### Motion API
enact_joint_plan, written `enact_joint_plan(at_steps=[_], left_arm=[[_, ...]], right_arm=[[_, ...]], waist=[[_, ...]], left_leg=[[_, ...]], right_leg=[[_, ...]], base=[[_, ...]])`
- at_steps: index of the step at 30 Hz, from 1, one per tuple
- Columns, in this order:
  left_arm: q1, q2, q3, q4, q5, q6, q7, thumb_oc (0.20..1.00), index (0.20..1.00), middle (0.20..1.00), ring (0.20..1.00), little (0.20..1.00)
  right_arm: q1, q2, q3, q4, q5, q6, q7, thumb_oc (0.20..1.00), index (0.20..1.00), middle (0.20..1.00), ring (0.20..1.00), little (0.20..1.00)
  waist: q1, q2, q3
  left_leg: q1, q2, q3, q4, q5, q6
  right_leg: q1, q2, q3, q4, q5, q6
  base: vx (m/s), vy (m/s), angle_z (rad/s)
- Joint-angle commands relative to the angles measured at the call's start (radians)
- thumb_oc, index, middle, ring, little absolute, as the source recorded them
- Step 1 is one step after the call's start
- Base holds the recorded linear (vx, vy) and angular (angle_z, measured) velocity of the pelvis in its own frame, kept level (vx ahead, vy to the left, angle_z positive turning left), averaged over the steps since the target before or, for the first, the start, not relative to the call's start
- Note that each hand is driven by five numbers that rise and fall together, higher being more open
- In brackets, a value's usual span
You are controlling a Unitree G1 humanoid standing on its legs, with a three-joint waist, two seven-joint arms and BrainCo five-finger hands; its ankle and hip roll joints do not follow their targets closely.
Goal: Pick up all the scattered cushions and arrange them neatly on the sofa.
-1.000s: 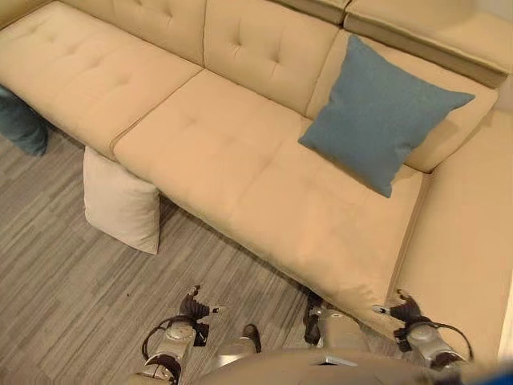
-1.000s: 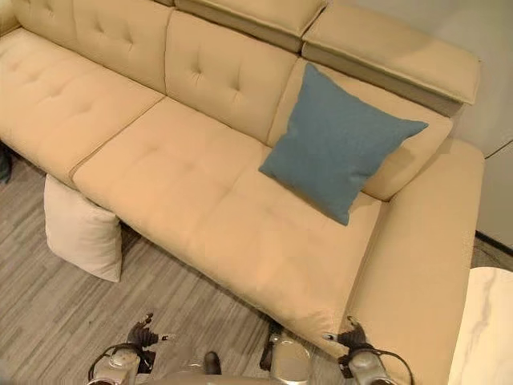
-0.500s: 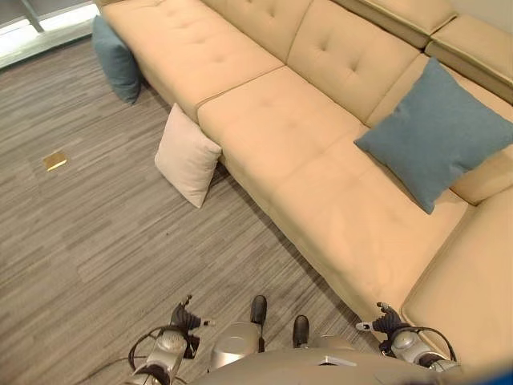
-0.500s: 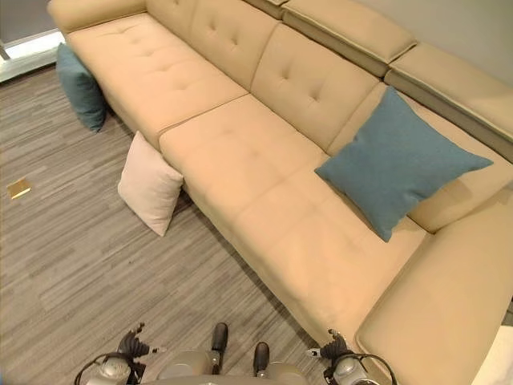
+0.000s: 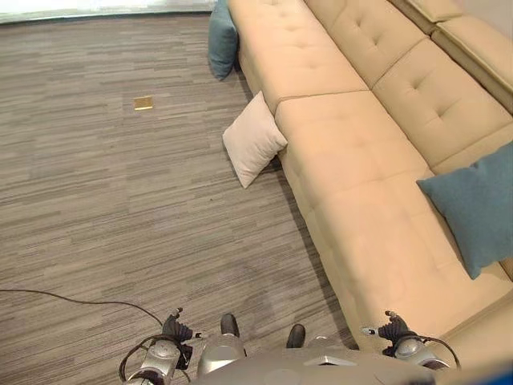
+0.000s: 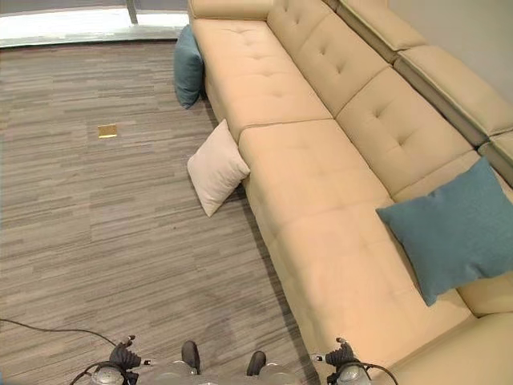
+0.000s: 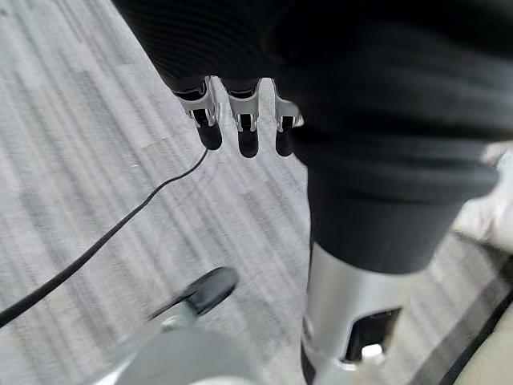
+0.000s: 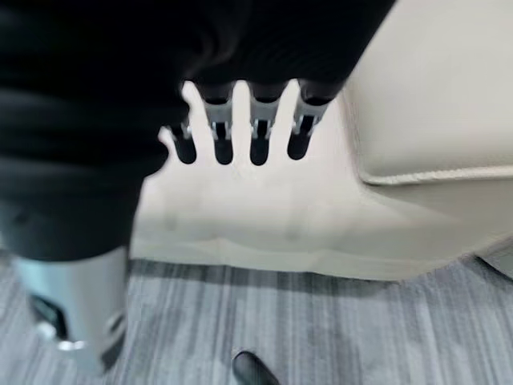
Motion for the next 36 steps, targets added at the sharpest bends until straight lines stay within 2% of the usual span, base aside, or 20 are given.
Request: enact_joint_plan(at_steps=[1,2,3,6,8,10,12,15,17,19,21,23,25,27,30,32,33,34,35,36], left_arm=[[-0.012,0.024,0.015,-0.014,0.009,-0.001,0.010,1.000,1.000,1.000,1.000,1.000],[-0.027,0.033,0.016,-0.022,0.002,-0.003,0.013,1.000,1.000,1.000,1.000,1.000],[-0.033,0.033,0.007,-0.028,-0.005,-0.007,0.014,1.000,1.000,1.000,1.000,1.000],[-0.039,0.028,-0.007,-0.016,-0.004,-0.009,0.012,1.000,1.000,1.000,1.000,1.000],[-0.043,0.025,-0.007,-0.003,-0.006,-0.011,0.011,1.000,1.000,1.000,1.000,1.000],[-0.045,0.019,-0.008,0.005,-0.006,-0.014,0.012,1.000,1.000,1.000,1.000,1.000],[-0.039,0.004,-0.006,0.012,-0.015,-0.011,0.014,1.000,1.000,1.000,1.000,1.000],[-0.038,-0.002,-0.008,0.008,-0.018,-0.010,0.012,1.000,1.000,1.000,1.000,1.000],[-0.037,-0.005,-0.004,0.007,-0.033,-0.009,0.016,1.000,1.000,1.000,1.000,1.000],[-0.023,-0.001,0.025,0.008,-0.067,-0.001,0.026,1.000,1.000,1.000,1.000,1.000],[-0.019,0.010,0.035,0.012,-0.073,-0.002,0.029,1.000,1.000,1.000,1.000,1.000],[-0.006,0.018,0.049,0.025,-0.086,0.000,0.030,1.000,1.000,1.000,1.000,1.000],[0.010,0.017,0.062,0.032,-0.082,0.003,0.035,1.000,1.000,1.000,1.000,1.000],[0.024,0.023,0.080,0.034,-0.086,0.006,0.032,1.000,1.000,1.000,1.000,1.000],[0.023,0.038,0.073,0.030,-0.069,0.012,0.033,1.000,1.000,1.000,1.000,1.000],[0.018,0.041,0.062,0.027,-0.060,0.008,0.035,1.000,1.000,1.000,1.000,1.000],[0.013,0.039,0.052,0.018,-0.061,0.005,0.031,1.000,1.000,1.000,1.000,1.000],[0.005,0.034,0.043,0.012,-0.059,0.005,0.026,1.000,1.000,1.000,1.000,1.000],[0.005,0.034,0.043,0.012,-0.059,0.006,0.026,1.000,1.000,1.000,1.000,1.000],[-0.004,0.030,0.036,0.014,-0.060,0.005,0.025,1.000,1.000,1.000,1.000,1.000]], right_arm=[[-0.040,-0.011,0.041,0.004,-0.049,-0.005,-0.004,1.000,1.000,1.000,1.000,1.000],[-0.046,-0.002,0.056,0.000,-0.061,-0.006,-0.001,1.000,1.000,1.000,1.000,1.000],[-0.052,-0.004,0.070,-0.002,-0.072,-0.003,-0.001,1.000,1.000,1.000,1.000,1.000],[-0.053,-0.005,0.082,0.001,-0.078,0.000,-0.004,1.000,1.000,1.000,1.000,1.000],[-0.052,-0.008,0.085,0.009,-0.084,0.003,-0.001,1.000,1.000,1.000,1.000,1.000],[-0.050,-0.011,0.083,0.016,-0.089,0.006,-0.006,1.000,1.000,1.000,1.000,1.000],[-0.029,-0.008,0.054,0.023,-0.065,0.008,-0.009,1.000,1.000,1.000,1.000,1.000],[-0.027,-0.012,0.055,0.022,-0.059,0.001,-0.015,1.000,1.000,1.000,1.000,1.000],[-0.030,-0.015,0.054,0.018,-0.049,-0.001,-0.016,1.000,1.000,1.000,1.000,1.000],[-0.041,-0.007,0.071,0.027,-0.046,0.006,-0.021,1.000,1.000,1.000,1.000,1.000],[-0.039,-0.001,0.077,0.026,-0.045,0.009,-0.023,1.000,1.000,1.000,1.000,1.000],[-0.037,0.008,0.077,0.028,-0.043,0.012,-0.025,1.000,1.000,1.000,1.000,1.000],[-0.027,0.023,0.070,0.035,-0.043,0.013,-0.021,1.000,1.000,1.000,1.000,1.000],[-0.032,0.044,0.071,0.024,-0.047,0.010,-0.017,1.000,1.000,1.000,1.000,1.000],[-0.055,0.047,0.089,0.000,-0.063,0.010,-0.014,1.000,1.000,1.000,1.000,1.000],[-0.066,0.048,0.099,-0.019,-0.072,0.004,-0.016,1.000,1.000,1.000,1.000,1.000],[-0.073,0.045,0.107,-0.026,-0.082,0.004,-0.013,1.000,1.000,1.000,1.000,1.000],[-0.077,0.038,0.112,-0.024,-0.087,0.007,-0.011,1.000,1.000,1.000,1.000,1.000],[-0.077,0.038,0.112,-0.024,-0.087,0.007,-0.011,1.000,1.000,1.000,1.000,1.000],[-0.082,0.033,0.111,-0.020,-0.089,0.012,-0.009,1.000,1.000,1.000,1.000,1.000]], waist=[[0.008,-0.004,0.019],[0.009,0.004,0.026],[0.001,0.017,0.036],[-0.006,0.014,0.053],[-0.015,0.009,0.060],[-0.015,0.002,0.063],[-0.026,-0.010,0.051],[-0.029,-0.024,0.057],[-0.022,-0.037,0.063],[0.012,-0.057,0.055],[0.029,-0.065,0.055],[0.053,-0.074,0.049],[0.053,-0.074,0.032],[0.064,-0.068,0.022],[0.056,-0.052,0.039],[0.053,-0.032,0.050],[0.042,-0.018,0.055],[0.026,-0.012,0.056],[0.026,-0.011,0.058],[0.014,-0.013,0.064]], left_leg=[[-0.047,-0.010,-0.102,0.030,-0.054,-0.024],[-0.034,-0.018,-0.138,0.013,-0.055,-0.019],[-0.012,-0.025,-0.188,0.001,-0.057,-0.016],[0.006,-0.043,-0.235,-0.002,-0.063,-0.012],[0.013,-0.058,-0.274,-0.005,-0.068,-0.014],[0.020,-0.072,-0.303,-0.004,-0.072,-0.015],[0.026,-0.086,-0.327,0.048,-0.127,-0.033],[-0.020,-0.091,-0.309,0.190,-0.181,-0.061],[-0.074,-0.082,-0.279,0.288,-0.195,-0.073],[-0.176,-0.021,-0.246,0.244,-0.119,-0.069],[-0.215,-0.005,-0.248,0.209,-0.063,-0.075],[-0.237,-0.004,-0.247,0.196,-0.039,-0.078],[-0.196,-0.010,-0.249,0.162,-0.043,-0.069],[-0.130,-0.024,-0.244,0.131,-0.063,-0.042],[-0.076,-0.028,-0.233,0.116,-0.083,-0.011],[-0.051,-0.025,-0.227,0.112,-0.099,0.001],[-0.016,-0.027,-0.234,0.095,-0.110,0.006],[0.014,-0.035,-0.245,0.079,-0.124,0.005],[0.018,-0.035,-0.246,0.078,-0.125,0.005],[0.036,-0.051,-0.246,0.078,-0.142,0.005]], right_leg=[[-0.041,0.012,0.067,0.136,-0.005,0.062],[-0.080,0.025,0.101,0.215,-0.009,0.068],[-0.153,0.064,0.159,0.238,-0.015,0.048],[-0.183,0.091,0.183,0.170,-0.006,0.030],[-0.213,0.118,0.216,0.133,0.017,0.036],[-0.201,0.117,0.214,0.106,0.027,0.039],[-0.148,0.114,0.200,0.040,0.029,0.024],[-0.100,0.107,0.180,-0.003,0.030,0.016],[-0.071,0.098,0.177,-0.021,0.023,0.008],[-0.027,0.102,0.179,-0.041,-0.007,0.007],[-0.010,0.110,0.183,-0.042,-0.024,0.004],[0.019,0.121,0.199,-0.038,-0.043,0.002],[0.028,0.115,0.203,-0.016,-0.052,0.012],[-0.003,0.094,0.212,0.141,-0.037,0.049],[-0.075,0.058,0.207,0.327,0.040,0.080],[-0.119,0.044,0.194,0.408,0.053,0.081],[-0.165,0.039,0.178,0.410,0.049,0.067],[-0.197,0.048,0.164,0.336,0.035,0.055],[-0.193,0.048,0.163,0.335,0.034,0.055],[-0.226,0.043,0.127,0.225,0.050,0.047]], base=[[0.14,0.173,0.35],[0.24,0.192,0.45],[0.26,0.168,0.67],[0.17,0.036,1.01],[0.15,-0.010,0.64],[0.20,-0.076,0.74],[0.33,-0.176,1.22],[0.14,-0.104,0.62],[0.11,-0.038,0.16],[0.28,0.009,0.20],[0.21,0.026,0.05],[0.27,0.133,-0.06],[0.34,0.267,-0.58],[0.33,0.316,-0.79],[0.14,0.186,-0.06],[0.15,0.184,0.03],[0.30,0.206,-0.20],[0.26,0.144,-0.33],[0.29,0.079,-0.35],[0.23,0.037,-0.13]])
